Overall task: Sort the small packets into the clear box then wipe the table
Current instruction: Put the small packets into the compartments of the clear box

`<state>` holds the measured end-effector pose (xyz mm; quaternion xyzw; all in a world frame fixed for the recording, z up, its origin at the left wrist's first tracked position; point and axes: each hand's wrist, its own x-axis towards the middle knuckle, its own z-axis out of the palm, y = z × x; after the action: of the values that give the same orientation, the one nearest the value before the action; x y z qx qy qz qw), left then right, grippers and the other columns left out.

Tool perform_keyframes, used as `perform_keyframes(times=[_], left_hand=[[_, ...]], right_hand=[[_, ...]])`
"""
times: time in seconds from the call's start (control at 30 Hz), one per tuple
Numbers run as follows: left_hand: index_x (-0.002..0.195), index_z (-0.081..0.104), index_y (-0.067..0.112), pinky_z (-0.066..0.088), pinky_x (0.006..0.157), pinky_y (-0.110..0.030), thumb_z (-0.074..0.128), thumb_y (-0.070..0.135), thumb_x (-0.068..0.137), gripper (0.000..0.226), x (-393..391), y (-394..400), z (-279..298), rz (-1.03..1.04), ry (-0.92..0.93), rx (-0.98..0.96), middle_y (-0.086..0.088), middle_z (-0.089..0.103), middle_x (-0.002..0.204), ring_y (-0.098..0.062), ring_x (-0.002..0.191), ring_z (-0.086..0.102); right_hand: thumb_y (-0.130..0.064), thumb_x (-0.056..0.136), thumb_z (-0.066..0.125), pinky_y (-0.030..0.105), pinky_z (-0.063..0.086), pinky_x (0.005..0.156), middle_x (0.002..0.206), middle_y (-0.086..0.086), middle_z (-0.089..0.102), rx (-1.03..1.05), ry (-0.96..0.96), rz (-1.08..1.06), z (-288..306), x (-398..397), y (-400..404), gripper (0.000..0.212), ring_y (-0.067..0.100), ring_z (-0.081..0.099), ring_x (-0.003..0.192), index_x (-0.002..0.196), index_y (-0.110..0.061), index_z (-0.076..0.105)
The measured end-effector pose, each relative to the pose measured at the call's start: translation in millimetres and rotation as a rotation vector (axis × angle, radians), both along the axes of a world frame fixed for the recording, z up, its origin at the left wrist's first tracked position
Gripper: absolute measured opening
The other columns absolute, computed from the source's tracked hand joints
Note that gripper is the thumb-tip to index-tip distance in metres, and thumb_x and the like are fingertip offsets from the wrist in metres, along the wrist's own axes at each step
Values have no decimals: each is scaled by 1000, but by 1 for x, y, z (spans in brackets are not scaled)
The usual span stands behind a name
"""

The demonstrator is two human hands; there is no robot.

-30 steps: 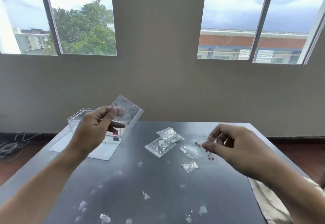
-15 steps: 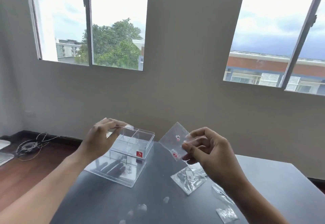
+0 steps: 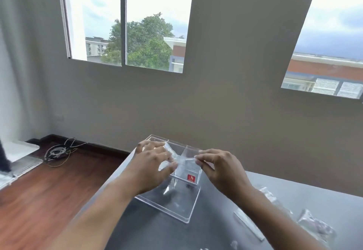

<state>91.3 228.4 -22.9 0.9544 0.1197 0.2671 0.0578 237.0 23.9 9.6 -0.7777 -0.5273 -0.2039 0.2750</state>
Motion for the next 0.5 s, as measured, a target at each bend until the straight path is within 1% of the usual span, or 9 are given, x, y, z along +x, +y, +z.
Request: perform_keyframes(times=[0.03,0.07,0.13,0.17,0.23,0.3,0.37,0.43,0.5], left_hand=[[109,71,35,12,119,-35,34,71,95,54,1,-1,0,-2,11,-3,24,69,120,1,140,41],[112,70,34,11,117,-32,35,71,95,53,2,-2,0,-4,16,-6,22,69,121,0,139,42],[117,67,36,15,112,-31,35,72,94,53,2,-5,1,1,-8,18,21,67,123,-3,134,47],[119,65,37,18,110,-31,34,73,94,53,2,-6,3,15,-32,46,21,66,122,-5,131,50],[118,65,38,27,107,-33,34,73,95,52,0,-5,7,50,-86,80,21,65,119,-6,124,53],[113,67,38,31,105,-34,34,70,96,49,-3,-3,10,90,-101,71,19,65,115,-6,117,56],[106,69,36,33,104,-34,29,67,97,52,-4,0,10,116,-61,46,17,67,109,-8,111,60],[99,70,32,30,103,-34,18,63,96,60,-2,3,6,115,-7,34,16,69,102,-9,109,62],[97,68,30,23,105,-33,13,57,95,61,-1,5,3,101,-2,4,16,70,103,-8,118,59]], right_hand=[[-37,99,61,30,56,79,99,-14,78,-68,-19,15,-3,3,3,21,11,72,92,98,-27,80],[-40,101,54,33,53,87,98,-13,77,-139,-42,25,-4,5,5,28,13,71,97,98,-25,78],[-53,104,38,34,40,105,108,-16,75,-285,-96,14,-3,9,6,46,8,61,116,103,-26,75],[-58,104,30,33,31,110,116,-19,72,-345,-103,7,-3,10,6,53,5,55,124,107,-29,75],[-64,103,24,34,24,114,124,-21,68,-392,-79,12,0,9,5,57,5,48,130,116,-35,72],[-69,100,25,35,23,116,127,-19,65,-382,-60,25,2,5,6,59,5,48,130,127,-36,66],[-73,97,28,36,23,116,126,-17,66,-404,-45,37,2,1,10,62,5,49,129,132,-36,63],[-76,95,29,36,23,115,116,-15,68,-458,-28,59,-1,-1,13,62,5,50,126,122,-35,67],[-75,95,29,34,22,112,109,-11,69,-494,-7,69,-6,-2,15,60,6,50,125,109,-32,68]])
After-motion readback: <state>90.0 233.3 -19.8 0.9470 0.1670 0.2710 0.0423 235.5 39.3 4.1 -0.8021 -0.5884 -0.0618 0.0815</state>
